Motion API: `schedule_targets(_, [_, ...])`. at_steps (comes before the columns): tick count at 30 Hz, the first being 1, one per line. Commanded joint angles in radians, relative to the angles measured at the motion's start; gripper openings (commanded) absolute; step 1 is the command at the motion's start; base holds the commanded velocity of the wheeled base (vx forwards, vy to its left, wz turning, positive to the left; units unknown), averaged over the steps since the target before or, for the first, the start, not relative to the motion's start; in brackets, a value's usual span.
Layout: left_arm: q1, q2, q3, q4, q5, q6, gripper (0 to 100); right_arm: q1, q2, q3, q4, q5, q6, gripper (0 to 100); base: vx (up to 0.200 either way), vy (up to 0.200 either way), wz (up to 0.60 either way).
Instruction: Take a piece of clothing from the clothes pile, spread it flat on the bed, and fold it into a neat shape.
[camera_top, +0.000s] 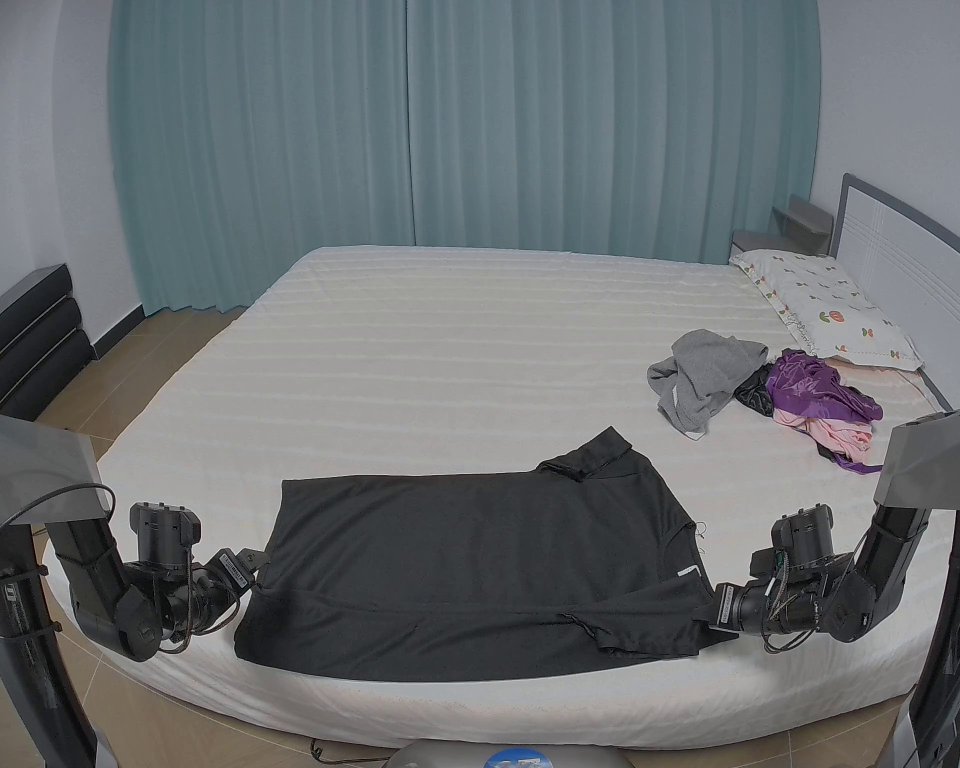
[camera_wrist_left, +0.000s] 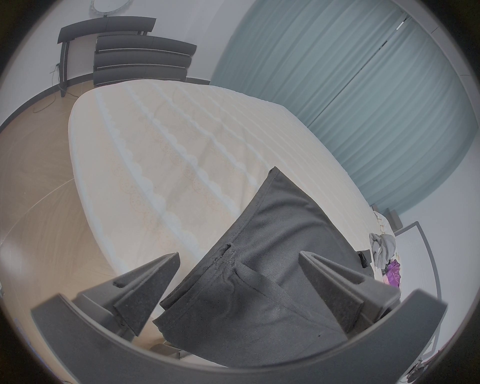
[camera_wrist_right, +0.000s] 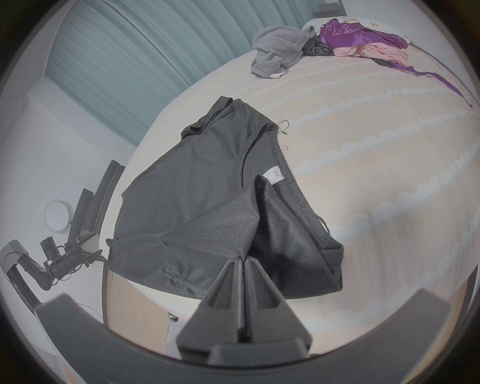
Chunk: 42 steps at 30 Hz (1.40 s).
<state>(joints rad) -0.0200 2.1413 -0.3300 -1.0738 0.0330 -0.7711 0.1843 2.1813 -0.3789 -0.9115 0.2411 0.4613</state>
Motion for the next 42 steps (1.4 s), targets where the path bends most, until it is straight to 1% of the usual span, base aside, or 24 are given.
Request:
schedule_targets(1, [0.0, 0.003, 0.0, 0.0, 0.001, -0.001, 100, 0.004, 0.012, 0.005, 0.0, 0.0, -0.016, 0, 0.0, 0.0, 0.0])
schedule_targets(5, [0.0, 0.003, -0.001, 0.0, 0.001, -0.001, 100, 0.006, 0.034, 0.005, 0.0, -0.002, -0.052, 0, 0.0, 0.0, 0.0])
schedule_targets(6, [0.0, 0.003, -0.001, -0.001, 0.001, -0.001, 100, 0.006, 0.035, 0.003, -0.001, -0.002, -0.053, 100, 0.0, 0.0, 0.0])
schedule_targets(11, [0.0, 0.003, -0.004, -0.001, 0.001, -0.001, 100, -0.005, 0.034, -0.012, -0.015, 0.001, -0.052, 100, 0.0, 0.0, 0.0])
schedule_targets(15, [0.0, 0.006, -0.004, 0.0, 0.001, -0.001, 100, -0.017, 0.015, -0.049, -0.015, 0.018, -0.032, 100, 0.0, 0.0, 0.0])
schedule_targets(16, [0.0, 0.009, -0.006, 0.0, 0.001, -0.001, 100, -0.019, 0.012, -0.075, -0.014, 0.04, -0.006, 100, 0.0, 0.0, 0.0])
schedule_targets(17, [0.0, 0.011, -0.006, 0.0, 0.001, -0.001, 100, -0.019, 0.014, -0.086, -0.014, 0.044, 0.007, 100, 0.0, 0.0, 0.0])
schedule_targets(18, [0.0, 0.011, -0.007, 0.0, -0.001, -0.001, 100, -0.017, 0.017, -0.101, -0.012, 0.046, 0.025, 100, 0.0, 0.0, 0.0])
schedule_targets(20, [0.002, 0.011, -0.007, 0.0, 0.001, -0.001, 100, -0.017, 0.029, -0.113, -0.014, 0.046, 0.034, 100, 0.0, 0.0, 0.0])
schedule_targets(26, [0.0, 0.011, -0.007, 0.0, 0.001, -0.001, 100, -0.017, 0.087, -0.169, -0.014, 0.047, 0.04, 100, 0.0, 0.0, 0.0])
schedule_targets(30, [0.002, 0.011, -0.011, 0.0, 0.001, -0.001, 100, -0.014, 0.114, -0.198, -0.012, 0.047, 0.066, 100, 0.0, 0.0, 0.0])
schedule_targets(31, [0.002, 0.011, -0.011, 0.0, 0.001, -0.001, 100, -0.014, 0.121, -0.202, -0.014, 0.046, 0.068, 0, 0.0, 0.0, 0.0])
schedule_targets(42, [0.002, 0.019, -0.015, 0.0, 0.001, -0.001, 100, -0.032, 0.12, -0.213, -0.009, 0.041, 0.069, 0, 0.0, 0.0, 0.0])
